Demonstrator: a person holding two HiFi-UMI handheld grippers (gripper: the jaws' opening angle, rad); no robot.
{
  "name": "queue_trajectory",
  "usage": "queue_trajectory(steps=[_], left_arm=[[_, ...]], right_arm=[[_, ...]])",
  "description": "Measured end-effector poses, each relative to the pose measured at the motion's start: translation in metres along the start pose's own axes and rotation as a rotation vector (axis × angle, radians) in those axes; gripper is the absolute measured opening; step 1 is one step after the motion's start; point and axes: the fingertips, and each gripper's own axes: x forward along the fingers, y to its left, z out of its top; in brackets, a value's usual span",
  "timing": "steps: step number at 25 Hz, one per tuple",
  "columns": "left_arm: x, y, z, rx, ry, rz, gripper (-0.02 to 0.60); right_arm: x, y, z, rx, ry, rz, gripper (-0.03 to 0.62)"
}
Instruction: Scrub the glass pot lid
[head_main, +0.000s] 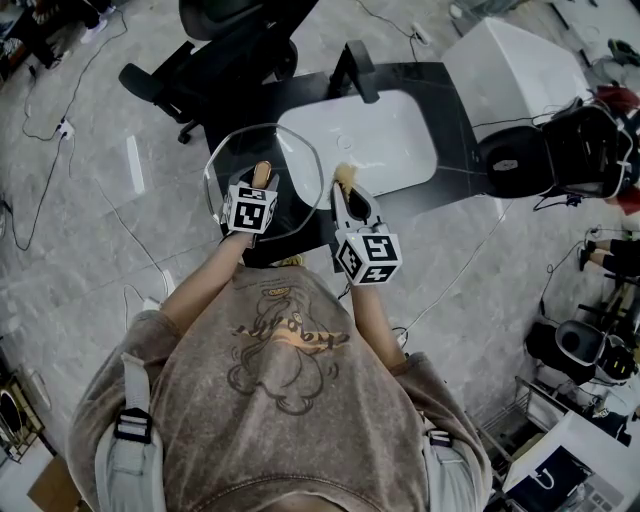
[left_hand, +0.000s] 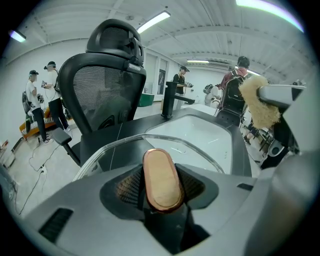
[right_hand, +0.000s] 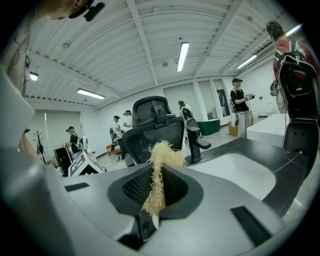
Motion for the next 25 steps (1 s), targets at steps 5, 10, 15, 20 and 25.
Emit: queue_trajectory(steps=[5, 10, 15, 20, 25], left_arm=[[-0.007, 0.005, 0.000, -0.001, 0.028, -0.015, 0.186], [-0.012, 0.009, 0.000, 0.032, 0.043, -0.029, 0.181], [-0.013, 0.008, -0.002, 0.089, 0.039, -0.046, 0.181], [-0.022, 0.005, 0.003, 0.083, 0.032, -0.083, 0.180], [-0.042, 0.000, 0.036, 0.090, -0.029, -0.122, 0.181]], right_arm=[[-0.001, -0.002, 0.000, -0.001, 0.000, -0.002, 0.040], [0.002, -0.003, 0.001, -0.002, 0.000, -0.001, 0.040], [0.004, -0.002, 0.001, 0.000, 0.002, 0.000, 0.040], [0.003, -0.001, 0.001, -0.001, -0.002, -0.002, 0.040], [-0.001, -0.006, 0.001, -0.001, -0.004, -0.025, 0.040]])
